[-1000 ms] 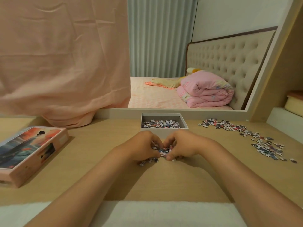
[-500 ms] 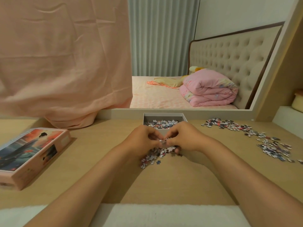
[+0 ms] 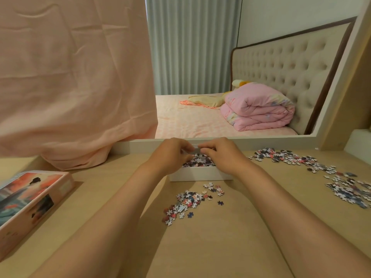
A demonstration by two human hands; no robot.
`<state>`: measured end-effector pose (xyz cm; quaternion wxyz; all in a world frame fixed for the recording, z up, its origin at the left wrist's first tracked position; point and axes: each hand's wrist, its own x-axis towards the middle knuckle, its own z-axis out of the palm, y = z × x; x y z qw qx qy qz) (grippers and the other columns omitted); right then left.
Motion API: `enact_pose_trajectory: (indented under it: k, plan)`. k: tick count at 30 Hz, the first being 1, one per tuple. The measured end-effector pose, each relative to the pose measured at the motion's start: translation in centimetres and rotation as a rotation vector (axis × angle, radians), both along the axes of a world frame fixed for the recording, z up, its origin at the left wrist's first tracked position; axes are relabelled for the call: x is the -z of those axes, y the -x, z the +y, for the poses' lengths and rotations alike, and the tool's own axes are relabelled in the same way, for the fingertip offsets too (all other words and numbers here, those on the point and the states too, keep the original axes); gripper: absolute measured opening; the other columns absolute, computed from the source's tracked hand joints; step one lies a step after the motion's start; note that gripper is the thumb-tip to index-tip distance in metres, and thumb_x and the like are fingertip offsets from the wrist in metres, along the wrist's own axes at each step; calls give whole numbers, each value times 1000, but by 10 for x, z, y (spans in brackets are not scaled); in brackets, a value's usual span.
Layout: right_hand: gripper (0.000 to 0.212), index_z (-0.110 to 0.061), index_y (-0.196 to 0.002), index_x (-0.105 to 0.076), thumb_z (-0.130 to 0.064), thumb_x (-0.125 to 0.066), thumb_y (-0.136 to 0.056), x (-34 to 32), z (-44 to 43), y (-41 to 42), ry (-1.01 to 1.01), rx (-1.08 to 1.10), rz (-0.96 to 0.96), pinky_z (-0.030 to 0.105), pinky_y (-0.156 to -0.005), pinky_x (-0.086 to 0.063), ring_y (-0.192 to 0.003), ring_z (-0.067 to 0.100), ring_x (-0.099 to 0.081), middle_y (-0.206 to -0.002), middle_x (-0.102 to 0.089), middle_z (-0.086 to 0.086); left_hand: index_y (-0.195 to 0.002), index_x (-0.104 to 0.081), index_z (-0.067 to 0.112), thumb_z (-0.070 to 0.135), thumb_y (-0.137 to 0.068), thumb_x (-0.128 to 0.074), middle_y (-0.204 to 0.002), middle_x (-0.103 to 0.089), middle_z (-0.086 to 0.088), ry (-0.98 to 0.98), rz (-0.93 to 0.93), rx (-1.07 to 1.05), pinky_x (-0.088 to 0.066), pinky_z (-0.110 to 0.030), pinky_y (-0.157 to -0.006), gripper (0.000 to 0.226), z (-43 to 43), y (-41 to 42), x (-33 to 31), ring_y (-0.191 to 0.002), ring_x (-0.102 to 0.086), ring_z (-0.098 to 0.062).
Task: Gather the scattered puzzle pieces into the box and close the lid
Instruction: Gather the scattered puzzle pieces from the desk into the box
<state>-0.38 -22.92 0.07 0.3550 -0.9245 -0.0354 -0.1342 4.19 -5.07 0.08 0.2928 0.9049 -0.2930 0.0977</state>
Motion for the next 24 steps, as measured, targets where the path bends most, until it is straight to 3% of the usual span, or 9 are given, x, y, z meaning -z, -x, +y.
enact_pose_trajectory:
  k: [4,8,11,14,17,21,24]
  plan:
    - [24,-24,-115,-75,-19,-59,-98,3,-10,0,30,-5,30,23,-83,-44,-93,8,-61,-111,-73,-3,-108,-72,29,35,-93,-62,-97,-69,14,-37,12,15,-52,-30,-82,19,3,2,10,-88,-61,-5]
    - [24,-29,-109,-77,-21,-59,-96,4,-5,8,153,-101,100,21,-77,-43,-92,5,-63,-108,-73,-10,-113,-72,30,35,-97,-56,-105,-68,10,-118,3,58,-47,-28,-81,24,3,9,13,-91,-57,-7]
    - [24,-28,-110,-76,-19,-59,-96,-6,-3,17,168,-91,42,19,-71,-41,-83,3,-60,-96,-70,-11,-114,-70,33,41,-94,-57,-110,-61,11,-99,-79,64,-47,-31,-85,25,10,14,11,-97,-56,-9]
    - [22,-30,-104,-77,-18,-62,-94,-21,-1,30,164,-83,-21,12,-67,-40,-76,-3,-56,-87,-65,-16,-108,-69,34,42,-91,-59,-104,-56,14,-100,-152,72,-49,-31,-80,21,19,30,3,-90,-56,-7]
    - [19,-32,-101,-77,-21,-66,-92,-25,6,48,231,-151,68,17,-73,-43,-82,-4,-59,-94,-69,-17,-103,-67,35,43,-90,-59,-97,-59,17,-190,-71,107,-52,-33,-78,17,26,50,-3,-82,-56,-2]
    - [22,-27,-110,-75,-20,-61,-95,-13,9,62,473,-158,242,24,-79,-50,-89,9,-65,-101,-71,-9,-130,-57,35,56,-83,-61,-120,-48,11,-491,139,124,-46,-35,-97,52,35,63,16,-110,-52,-11]
    - [20,-20,-96,-69,-12,-51,-96,4,9,65,655,-147,305,37,-80,-52,-91,26,-61,-95,-60,-1,-138,-52,35,55,-83,-61,-126,-39,10,-466,142,137,-38,-33,-105,59,37,67,31,-120,-41,-9]
